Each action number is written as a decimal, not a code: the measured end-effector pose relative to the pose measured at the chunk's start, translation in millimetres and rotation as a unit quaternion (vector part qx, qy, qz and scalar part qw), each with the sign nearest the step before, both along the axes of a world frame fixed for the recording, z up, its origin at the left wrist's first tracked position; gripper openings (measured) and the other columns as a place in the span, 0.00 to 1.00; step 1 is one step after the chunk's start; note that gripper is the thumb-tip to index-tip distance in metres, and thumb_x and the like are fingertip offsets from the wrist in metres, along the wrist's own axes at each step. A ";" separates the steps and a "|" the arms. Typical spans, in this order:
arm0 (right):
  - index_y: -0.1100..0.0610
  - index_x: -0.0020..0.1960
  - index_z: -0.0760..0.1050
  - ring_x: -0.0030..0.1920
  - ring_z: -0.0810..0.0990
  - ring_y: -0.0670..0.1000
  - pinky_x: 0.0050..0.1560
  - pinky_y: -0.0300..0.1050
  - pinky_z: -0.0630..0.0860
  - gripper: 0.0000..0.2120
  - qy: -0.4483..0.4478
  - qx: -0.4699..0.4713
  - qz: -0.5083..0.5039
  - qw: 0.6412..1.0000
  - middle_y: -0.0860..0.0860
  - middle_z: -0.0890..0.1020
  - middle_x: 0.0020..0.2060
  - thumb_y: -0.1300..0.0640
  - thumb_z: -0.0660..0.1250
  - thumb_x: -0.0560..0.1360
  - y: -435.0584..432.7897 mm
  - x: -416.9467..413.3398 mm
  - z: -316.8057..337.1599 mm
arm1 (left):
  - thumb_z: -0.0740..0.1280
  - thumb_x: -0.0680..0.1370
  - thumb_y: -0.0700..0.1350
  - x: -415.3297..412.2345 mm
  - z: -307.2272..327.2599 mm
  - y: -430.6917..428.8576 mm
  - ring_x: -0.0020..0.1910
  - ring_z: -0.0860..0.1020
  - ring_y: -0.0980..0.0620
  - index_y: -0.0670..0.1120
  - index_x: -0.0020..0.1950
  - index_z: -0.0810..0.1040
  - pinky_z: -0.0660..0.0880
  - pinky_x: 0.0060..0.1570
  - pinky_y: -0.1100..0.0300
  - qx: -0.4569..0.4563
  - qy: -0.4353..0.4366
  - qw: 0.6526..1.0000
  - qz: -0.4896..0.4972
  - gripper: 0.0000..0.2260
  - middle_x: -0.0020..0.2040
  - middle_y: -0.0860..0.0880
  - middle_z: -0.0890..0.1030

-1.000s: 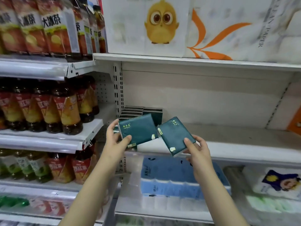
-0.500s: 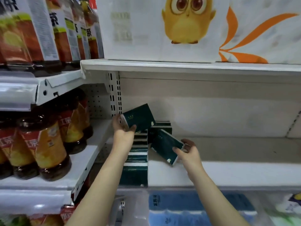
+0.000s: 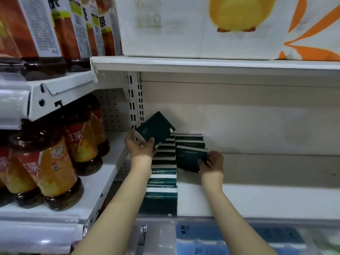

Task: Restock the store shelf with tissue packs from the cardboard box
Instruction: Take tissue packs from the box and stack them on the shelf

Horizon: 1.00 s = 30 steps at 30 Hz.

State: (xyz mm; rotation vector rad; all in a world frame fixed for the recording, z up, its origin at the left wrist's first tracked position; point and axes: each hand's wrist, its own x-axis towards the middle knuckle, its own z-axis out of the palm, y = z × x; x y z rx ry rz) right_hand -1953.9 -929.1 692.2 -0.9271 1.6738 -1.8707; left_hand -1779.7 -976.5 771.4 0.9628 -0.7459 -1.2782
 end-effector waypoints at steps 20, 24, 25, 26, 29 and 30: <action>0.58 0.61 0.79 0.53 0.80 0.52 0.52 0.40 0.72 0.19 0.032 0.066 0.001 0.997 0.52 0.83 0.52 0.69 0.59 0.76 -0.1 -7.5 -10.0 | 0.70 0.77 0.39 -2.4 -2.8 0.8 0.58 0.75 0.48 0.57 0.65 0.63 0.74 0.61 0.49 -0.046 -0.083 0.995 -0.031 0.24 0.56 0.51 0.76; 0.62 0.65 0.73 0.57 0.77 0.54 0.54 0.41 0.70 0.16 -0.027 0.032 -0.052 0.998 0.55 0.78 0.56 0.67 0.60 0.79 -0.9 -3.9 -4.3 | 0.69 0.77 0.39 0.1 -1.1 5.4 0.56 0.75 0.48 0.56 0.64 0.64 0.77 0.52 0.61 -0.054 -0.075 0.995 -0.047 0.23 0.51 0.52 0.78; 0.63 0.64 0.73 0.56 0.77 0.56 0.53 0.41 0.70 0.14 -0.022 0.007 -0.080 0.997 0.56 0.78 0.55 0.66 0.61 0.79 -0.6 -1.8 -0.4 | 0.69 0.77 0.39 0.9 0.4 7.9 0.54 0.76 0.49 0.55 0.65 0.64 0.77 0.44 0.68 -0.061 -0.069 0.994 -0.052 0.23 0.52 0.50 0.78; 0.63 0.61 0.75 0.55 0.78 0.58 0.51 0.41 0.71 0.12 -0.007 -0.013 -0.096 0.995 0.58 0.79 0.54 0.66 0.61 0.79 0.1 0.2 5.1 | 0.69 0.77 0.39 1.5 2.2 11.1 0.51 0.76 0.52 0.54 0.66 0.64 0.74 0.37 0.73 -0.069 -0.067 0.994 -0.056 0.23 0.51 0.51 0.78; 0.64 0.58 0.77 0.52 0.79 0.55 0.49 0.32 0.73 0.10 0.049 -0.020 -0.043 0.998 0.59 0.81 0.53 0.63 0.63 0.80 -1.0 6.3 34.9 | 0.69 0.77 0.42 2.2 3.6 18.6 0.46 0.73 0.63 0.54 0.69 0.64 0.71 0.47 0.72 -0.090 -0.063 0.991 -0.076 0.23 0.46 0.60 0.74; 0.62 0.60 0.76 0.54 0.78 0.53 0.54 0.31 0.73 0.11 0.053 -0.005 -0.002 0.999 0.57 0.81 0.56 0.60 0.63 0.80 -2.9 7.6 47.1 | 0.69 0.77 0.43 2.5 3.3 20.1 0.48 0.73 0.62 0.54 0.70 0.65 0.68 0.55 0.65 -0.092 -0.067 0.990 -0.085 0.24 0.46 0.62 0.73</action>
